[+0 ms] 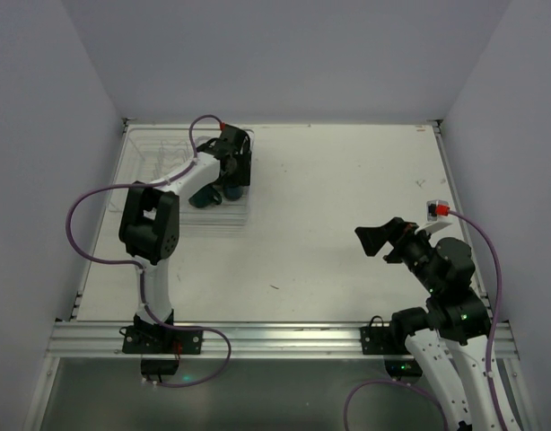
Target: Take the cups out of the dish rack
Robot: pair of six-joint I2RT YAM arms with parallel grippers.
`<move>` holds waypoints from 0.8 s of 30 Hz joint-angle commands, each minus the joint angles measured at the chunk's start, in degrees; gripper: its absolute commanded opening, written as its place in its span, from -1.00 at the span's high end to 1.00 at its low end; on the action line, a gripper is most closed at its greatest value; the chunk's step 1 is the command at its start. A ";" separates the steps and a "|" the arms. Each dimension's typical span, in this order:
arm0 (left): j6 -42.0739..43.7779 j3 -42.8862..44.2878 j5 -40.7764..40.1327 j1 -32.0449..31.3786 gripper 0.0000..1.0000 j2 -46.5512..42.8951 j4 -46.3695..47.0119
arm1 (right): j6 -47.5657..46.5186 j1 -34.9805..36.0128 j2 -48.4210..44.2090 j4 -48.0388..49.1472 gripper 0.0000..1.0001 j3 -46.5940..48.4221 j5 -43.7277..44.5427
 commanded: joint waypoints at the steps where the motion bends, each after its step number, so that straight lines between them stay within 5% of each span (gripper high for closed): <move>1: -0.62 1.22 -0.10 -0.30 -0.48 -2.10 2.30 | -0.34 -0.14 0.18 1.21 -0.97 0.50 -1.16; 6: -0.62 1.22 -0.19 -0.30 -0.40 -2.01 2.73 | -0.25 -0.14 0.27 1.21 -0.98 0.41 -1.34; 9: -0.62 0.78 -0.10 -0.30 -0.16 -2.19 3.26 | -0.16 -0.23 0.36 1.21 -0.98 0.32 -1.43; 18: -0.89 -1.77 -0.97 -0.30 0.98 -5.79 3.70 | -0.78 -0.23 1.76 3.32 -0.98 -0.99 -3.97; 24: -0.97 -1.42 -3.25 -0.30 1.00 -13.51 1.16 | -1.39 -0.14 5.45 5.60 -0.98 -1.26 -7.22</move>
